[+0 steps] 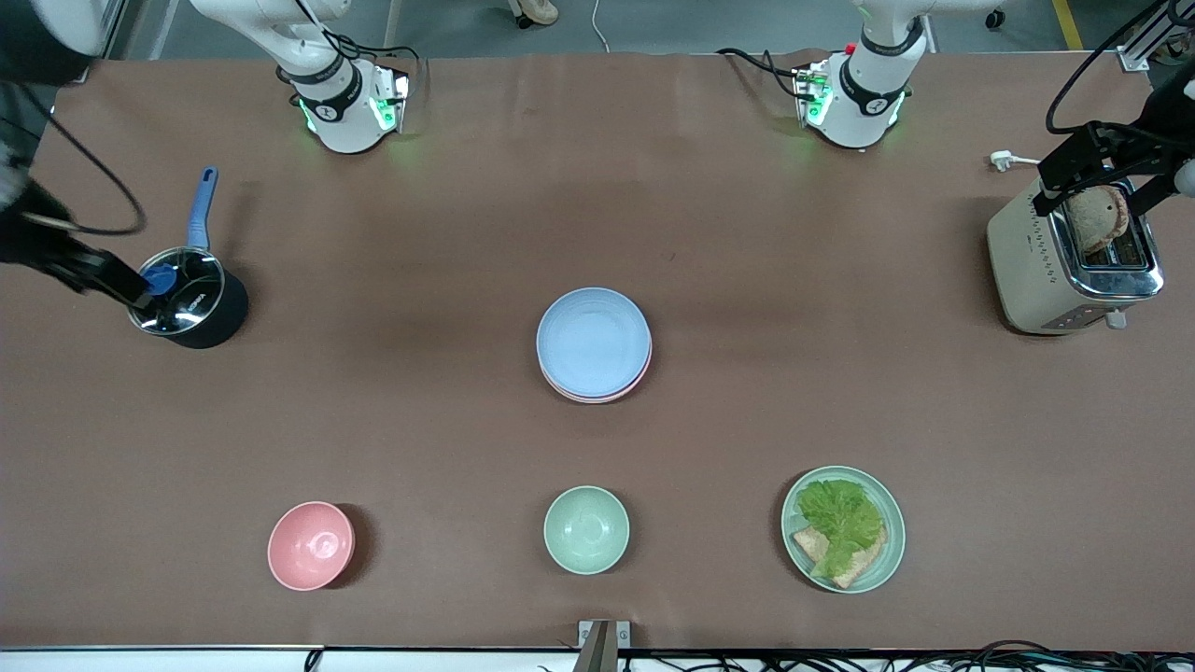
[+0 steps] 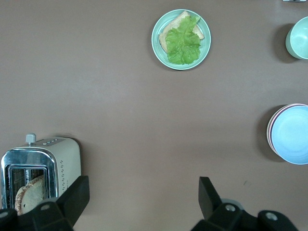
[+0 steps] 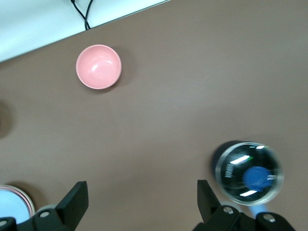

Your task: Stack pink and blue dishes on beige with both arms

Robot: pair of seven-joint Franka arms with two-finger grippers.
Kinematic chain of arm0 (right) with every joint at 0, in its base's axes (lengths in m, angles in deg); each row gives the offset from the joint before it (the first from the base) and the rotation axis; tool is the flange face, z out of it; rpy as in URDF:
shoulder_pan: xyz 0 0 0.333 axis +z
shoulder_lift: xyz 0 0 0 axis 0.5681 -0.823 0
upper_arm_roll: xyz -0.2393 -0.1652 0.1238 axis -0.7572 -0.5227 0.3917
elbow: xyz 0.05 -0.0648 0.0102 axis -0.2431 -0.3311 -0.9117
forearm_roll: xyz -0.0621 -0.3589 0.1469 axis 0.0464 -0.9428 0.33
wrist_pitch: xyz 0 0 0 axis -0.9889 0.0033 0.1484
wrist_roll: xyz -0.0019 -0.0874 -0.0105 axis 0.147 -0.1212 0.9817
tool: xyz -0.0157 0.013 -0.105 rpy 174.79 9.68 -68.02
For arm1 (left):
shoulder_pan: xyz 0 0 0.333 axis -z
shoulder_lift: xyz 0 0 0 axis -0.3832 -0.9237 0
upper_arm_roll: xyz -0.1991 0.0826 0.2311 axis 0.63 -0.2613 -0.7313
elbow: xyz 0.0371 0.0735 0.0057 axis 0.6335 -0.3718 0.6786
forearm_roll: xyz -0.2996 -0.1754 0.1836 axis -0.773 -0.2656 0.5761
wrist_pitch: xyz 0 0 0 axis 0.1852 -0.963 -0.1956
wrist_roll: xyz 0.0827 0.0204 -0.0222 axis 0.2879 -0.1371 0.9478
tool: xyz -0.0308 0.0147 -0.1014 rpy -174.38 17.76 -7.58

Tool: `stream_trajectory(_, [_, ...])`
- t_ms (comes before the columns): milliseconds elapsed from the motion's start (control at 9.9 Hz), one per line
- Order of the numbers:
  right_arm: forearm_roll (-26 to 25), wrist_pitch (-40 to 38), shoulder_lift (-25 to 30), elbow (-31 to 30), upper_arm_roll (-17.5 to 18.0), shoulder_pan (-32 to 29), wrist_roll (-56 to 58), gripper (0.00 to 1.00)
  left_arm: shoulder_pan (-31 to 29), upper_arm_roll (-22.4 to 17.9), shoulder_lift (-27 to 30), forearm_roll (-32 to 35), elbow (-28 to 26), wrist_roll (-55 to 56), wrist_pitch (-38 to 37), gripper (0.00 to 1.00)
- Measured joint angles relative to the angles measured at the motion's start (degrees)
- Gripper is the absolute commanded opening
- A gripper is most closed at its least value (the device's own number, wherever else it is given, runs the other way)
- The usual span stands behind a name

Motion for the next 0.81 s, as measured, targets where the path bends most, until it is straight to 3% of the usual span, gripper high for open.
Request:
stream_trajectory(202, [0.1, -10.1, 0.0, 6.3, -1.9, 0.0, 4.9, 1.0, 0.0, 0.1, -1.0, 0.0, 0.3, 0.5, 0.0, 1.0])
stream_trajectory(808, [0.1, -10.7, -1.3, 6.7, -1.9, 0.1, 3.5, 1.0, 0.1, 0.1, -1.1, 0.0, 0.3, 0.6, -0.1, 1.0])
